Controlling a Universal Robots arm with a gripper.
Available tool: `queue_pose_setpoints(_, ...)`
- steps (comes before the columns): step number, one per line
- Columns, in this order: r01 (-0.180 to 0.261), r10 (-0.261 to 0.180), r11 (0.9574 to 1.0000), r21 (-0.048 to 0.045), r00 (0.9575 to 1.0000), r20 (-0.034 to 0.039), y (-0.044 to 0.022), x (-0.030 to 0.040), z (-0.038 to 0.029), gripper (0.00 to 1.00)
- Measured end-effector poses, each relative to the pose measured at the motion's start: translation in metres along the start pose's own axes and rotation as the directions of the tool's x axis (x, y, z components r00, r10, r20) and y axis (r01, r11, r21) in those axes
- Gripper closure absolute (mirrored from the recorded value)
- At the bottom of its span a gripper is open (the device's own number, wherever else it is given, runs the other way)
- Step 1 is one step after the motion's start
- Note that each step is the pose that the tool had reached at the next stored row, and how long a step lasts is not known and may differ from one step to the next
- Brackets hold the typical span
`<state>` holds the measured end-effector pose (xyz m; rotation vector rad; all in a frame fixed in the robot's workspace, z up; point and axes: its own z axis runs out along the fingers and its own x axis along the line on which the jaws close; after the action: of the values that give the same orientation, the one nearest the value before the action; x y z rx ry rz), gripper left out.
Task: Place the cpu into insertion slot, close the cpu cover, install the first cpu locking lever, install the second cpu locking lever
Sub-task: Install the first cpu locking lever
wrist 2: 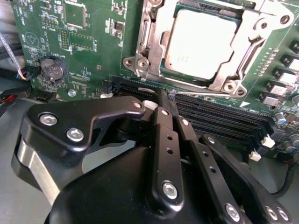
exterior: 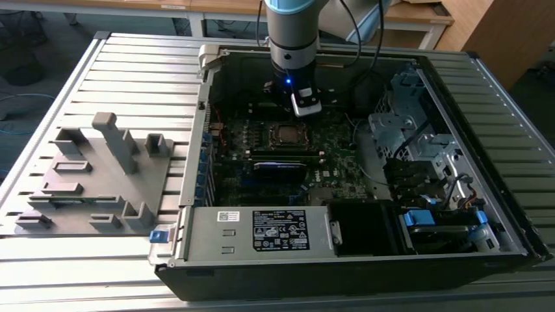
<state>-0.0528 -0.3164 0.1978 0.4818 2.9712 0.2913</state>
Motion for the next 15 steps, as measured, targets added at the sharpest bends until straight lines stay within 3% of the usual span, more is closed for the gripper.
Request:
queue_pose_setpoints(10, 0.000, 0.000, 1.0000, 0.0010, 1.0000, 0.0003, 0.0004, 0.0002, 0.0006, 0.90)
queue_pose_setpoints(15, 0.002, -0.002, 1.0000, 0.0092, 1.0000, 0.0031, 0.0000, 0.0004, 0.0021, 0.90)
